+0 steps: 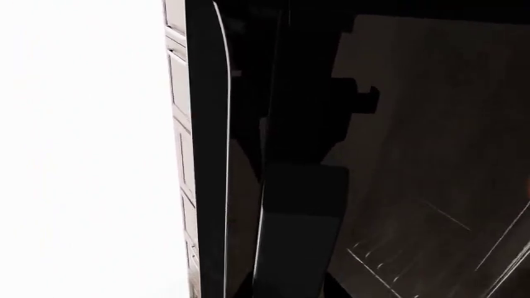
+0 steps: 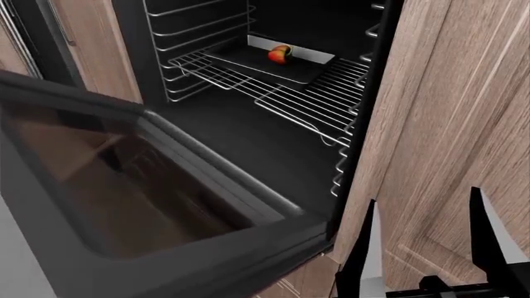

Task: Open the oven door

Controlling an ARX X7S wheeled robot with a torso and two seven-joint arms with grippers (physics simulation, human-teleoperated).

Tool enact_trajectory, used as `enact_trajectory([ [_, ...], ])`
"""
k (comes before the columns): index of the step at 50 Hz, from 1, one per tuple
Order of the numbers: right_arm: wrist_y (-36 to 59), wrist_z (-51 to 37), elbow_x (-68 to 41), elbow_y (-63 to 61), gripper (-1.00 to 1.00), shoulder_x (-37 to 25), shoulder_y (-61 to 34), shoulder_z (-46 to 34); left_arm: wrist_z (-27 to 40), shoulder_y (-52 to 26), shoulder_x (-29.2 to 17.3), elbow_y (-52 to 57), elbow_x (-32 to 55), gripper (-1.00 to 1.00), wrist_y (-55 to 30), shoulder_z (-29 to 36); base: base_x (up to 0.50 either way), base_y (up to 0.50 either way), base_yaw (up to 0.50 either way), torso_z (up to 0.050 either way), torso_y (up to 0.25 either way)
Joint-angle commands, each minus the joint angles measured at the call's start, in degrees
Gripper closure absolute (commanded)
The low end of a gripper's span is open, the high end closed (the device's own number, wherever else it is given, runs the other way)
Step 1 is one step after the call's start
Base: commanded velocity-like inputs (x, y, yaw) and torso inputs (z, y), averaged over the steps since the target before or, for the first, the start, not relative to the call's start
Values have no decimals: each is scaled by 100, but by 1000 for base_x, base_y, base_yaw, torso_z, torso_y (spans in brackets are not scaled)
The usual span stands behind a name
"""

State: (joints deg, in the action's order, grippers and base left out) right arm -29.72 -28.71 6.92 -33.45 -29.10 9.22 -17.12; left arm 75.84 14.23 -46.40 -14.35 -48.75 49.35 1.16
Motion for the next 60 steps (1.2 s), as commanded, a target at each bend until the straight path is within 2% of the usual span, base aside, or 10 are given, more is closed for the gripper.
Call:
enact_trajectory([
  [1, -3, -9, -4, 15, -100, 0, -7, -10, 1410, -198, 73, 664, 190, 100, 1058, -64, 0, 0, 0, 0, 0],
  [14, -4, -4, -30, 29, -100, -12, -33, -26, 1416, -353, 393, 441, 154, 100, 1064, 14, 0, 0, 0, 2, 4],
  [25, -47, -16, -41, 20, -100, -30, -7, -29, 1416, -164, 851, 478, -194, 100, 1064, -349, 0, 0, 0, 1, 4],
  [49, -80, -37, -21, 19, -100, -36, 13, -44, 1416, -92, 1193, 314, -39, 100, 1064, -330, 0, 0, 0, 1, 4],
  [60, -69, -36, -62, 38, -100, -44, -38, -44, 1416, -25, 1563, 87, 33, 100, 1064, -486, 0, 0, 0, 1, 4],
])
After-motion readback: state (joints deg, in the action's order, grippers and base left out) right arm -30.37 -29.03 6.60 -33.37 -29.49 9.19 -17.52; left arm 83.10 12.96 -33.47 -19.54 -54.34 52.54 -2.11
